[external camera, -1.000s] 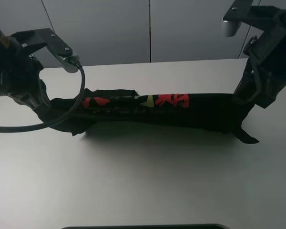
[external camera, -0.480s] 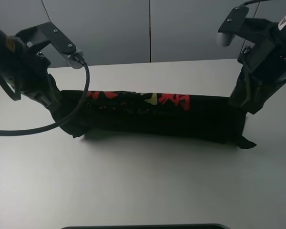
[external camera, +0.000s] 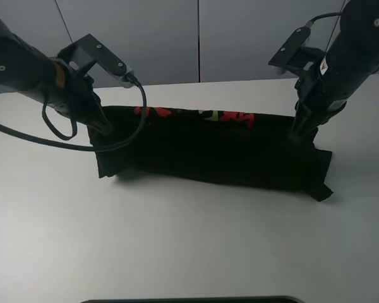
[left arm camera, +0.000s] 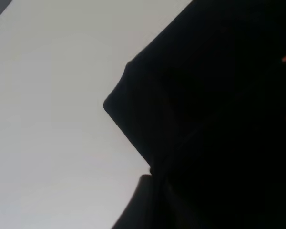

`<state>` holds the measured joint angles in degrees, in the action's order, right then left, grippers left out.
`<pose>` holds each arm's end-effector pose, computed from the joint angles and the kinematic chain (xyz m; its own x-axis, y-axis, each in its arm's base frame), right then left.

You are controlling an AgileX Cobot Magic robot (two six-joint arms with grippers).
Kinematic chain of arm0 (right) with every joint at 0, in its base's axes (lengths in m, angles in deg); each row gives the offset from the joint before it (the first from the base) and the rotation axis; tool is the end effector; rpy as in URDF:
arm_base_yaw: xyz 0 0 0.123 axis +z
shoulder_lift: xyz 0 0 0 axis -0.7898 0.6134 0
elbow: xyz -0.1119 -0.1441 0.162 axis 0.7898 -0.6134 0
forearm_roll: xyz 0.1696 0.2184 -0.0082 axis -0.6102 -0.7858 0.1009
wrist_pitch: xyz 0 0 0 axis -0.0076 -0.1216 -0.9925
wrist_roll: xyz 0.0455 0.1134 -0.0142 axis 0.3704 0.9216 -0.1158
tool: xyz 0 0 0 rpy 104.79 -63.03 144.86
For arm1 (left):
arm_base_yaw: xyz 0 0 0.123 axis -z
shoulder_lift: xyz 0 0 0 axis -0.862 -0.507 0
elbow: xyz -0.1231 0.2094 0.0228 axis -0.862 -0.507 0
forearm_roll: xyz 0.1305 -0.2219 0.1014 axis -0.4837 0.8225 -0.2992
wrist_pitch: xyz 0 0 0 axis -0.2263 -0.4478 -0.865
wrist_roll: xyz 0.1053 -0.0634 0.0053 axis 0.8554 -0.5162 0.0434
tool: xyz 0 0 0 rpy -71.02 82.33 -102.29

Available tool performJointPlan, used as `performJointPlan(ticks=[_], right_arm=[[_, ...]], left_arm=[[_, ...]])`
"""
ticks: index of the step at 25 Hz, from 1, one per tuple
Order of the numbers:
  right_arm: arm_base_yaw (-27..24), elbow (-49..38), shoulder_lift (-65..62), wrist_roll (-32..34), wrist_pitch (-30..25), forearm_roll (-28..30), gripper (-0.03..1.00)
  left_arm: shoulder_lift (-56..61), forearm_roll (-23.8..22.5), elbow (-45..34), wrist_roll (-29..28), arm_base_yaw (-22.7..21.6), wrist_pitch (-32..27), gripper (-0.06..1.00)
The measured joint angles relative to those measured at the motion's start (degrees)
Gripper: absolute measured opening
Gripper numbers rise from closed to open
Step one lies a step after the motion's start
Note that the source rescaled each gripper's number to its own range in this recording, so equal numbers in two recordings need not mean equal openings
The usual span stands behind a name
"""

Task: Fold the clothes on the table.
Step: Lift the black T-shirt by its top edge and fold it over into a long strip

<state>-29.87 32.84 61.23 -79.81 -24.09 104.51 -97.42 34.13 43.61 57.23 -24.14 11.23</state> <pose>0.3142 0.1019 0.1072 -0.6298 -0.7576 -0.1714 -0.6948 0.6482 -0.3116 0.3052 -0.1897 0.1149 -0.4634 0.7279 -0.5054 0.6753 0.6594 0.3305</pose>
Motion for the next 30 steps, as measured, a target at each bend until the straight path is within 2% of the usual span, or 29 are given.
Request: performJointPlan(ticks=[5, 10, 16, 21, 24, 26, 27, 28, 29, 30], right_arm=[[0.0, 0.0, 0.66, 3.86, 5.87, 7.67, 0.0], [0.0, 0.0, 0.66, 5.16, 9.82, 11.51, 0.0], [-1.71, 0.0, 2.71, 6.33, 14.2, 13.1, 0.0], [-2.93, 0.0, 7.19, 12.97, 18.78, 15.57, 0.0], [-3.03, 0.0, 9.52, 16.73, 21.65, 17.29, 0.0], [-3.03, 0.0, 10.83, 19.54, 21.99, 19.45, 0.01], [-3.03, 0.0, 11.09, 21.54, 21.99, 20.67, 0.05], [-3.03, 0.0, 11.33, 23.43, 21.99, 21.69, 0.13], [-3.03, 0.0, 11.38, 24.69, 21.99, 22.6, 0.23], [-3.03, 0.0, 11.38, 26.33, 21.99, 22.87, 0.4]], left_arm=[[-3.67, -7.49, 0.0, -8.23, 0.0, 4.01, 0.0], [-6.34, -14.19, 0.42, -15.61, -0.39, 6.78, 0.0], [-9.88, -15.86, 2.39, -18.09, -3.52, 11.01, 0.0], [-12.97, -15.99, 2.5, -19.2, -6.42, 18.2, 0.0], [-14.15, -16.22, 2.71, -19.32, -7.66, 20.41, 0.01], [-14.87, -16.22, 2.92, -19.44, -7.95, 20.71, 0.08], [-15.03, -16.22, 3.03, -19.44, -8.09, 20.8, 0.16], [-15.28, -16.22, 3.02, -19.44, -8.31, 20.94, 0.28], [-15.44, -16.22, 3.02, -19.44, -8.3, 21.05, 0.44], [-15.42, -15.64, 3.02, -19.44, -8.43, 21.07, 0.6]])
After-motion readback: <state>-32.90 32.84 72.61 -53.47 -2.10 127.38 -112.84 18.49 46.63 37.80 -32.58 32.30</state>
